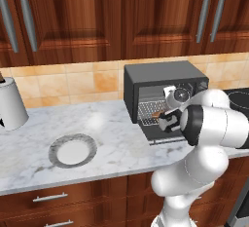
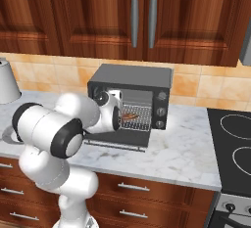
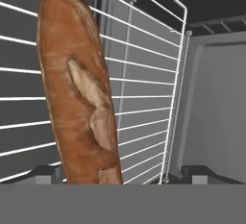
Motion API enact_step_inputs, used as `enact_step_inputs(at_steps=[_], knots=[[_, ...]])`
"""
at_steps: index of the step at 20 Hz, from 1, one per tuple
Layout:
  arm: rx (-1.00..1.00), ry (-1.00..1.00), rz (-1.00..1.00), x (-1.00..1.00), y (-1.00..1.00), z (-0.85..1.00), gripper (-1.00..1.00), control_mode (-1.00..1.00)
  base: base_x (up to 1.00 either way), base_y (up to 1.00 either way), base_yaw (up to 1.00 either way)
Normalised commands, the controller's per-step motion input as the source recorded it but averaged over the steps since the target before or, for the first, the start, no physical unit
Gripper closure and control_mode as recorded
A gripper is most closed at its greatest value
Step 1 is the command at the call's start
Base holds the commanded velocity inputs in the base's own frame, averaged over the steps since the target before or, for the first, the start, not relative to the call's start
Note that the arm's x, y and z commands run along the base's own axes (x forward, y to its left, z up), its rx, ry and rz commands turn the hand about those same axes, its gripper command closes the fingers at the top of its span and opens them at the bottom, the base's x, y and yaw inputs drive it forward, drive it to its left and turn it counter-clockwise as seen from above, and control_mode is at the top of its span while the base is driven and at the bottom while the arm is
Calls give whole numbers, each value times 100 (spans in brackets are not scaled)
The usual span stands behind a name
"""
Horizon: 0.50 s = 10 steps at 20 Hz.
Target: Pull the toaster oven rack outwards. Pick up the baguette from the plate and place it on the toaster oven rack. Close the toaster oven door fully and set the temperature to the lowest setting.
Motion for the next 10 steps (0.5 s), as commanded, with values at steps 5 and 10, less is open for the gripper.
enact_step_inputs(at_steps=[5,10], knots=[[8,-12,0,-11,-25,33,-100,-100,0,0,0],[5,0,1,-5,-19,34,-100,-100,0,0,0]])
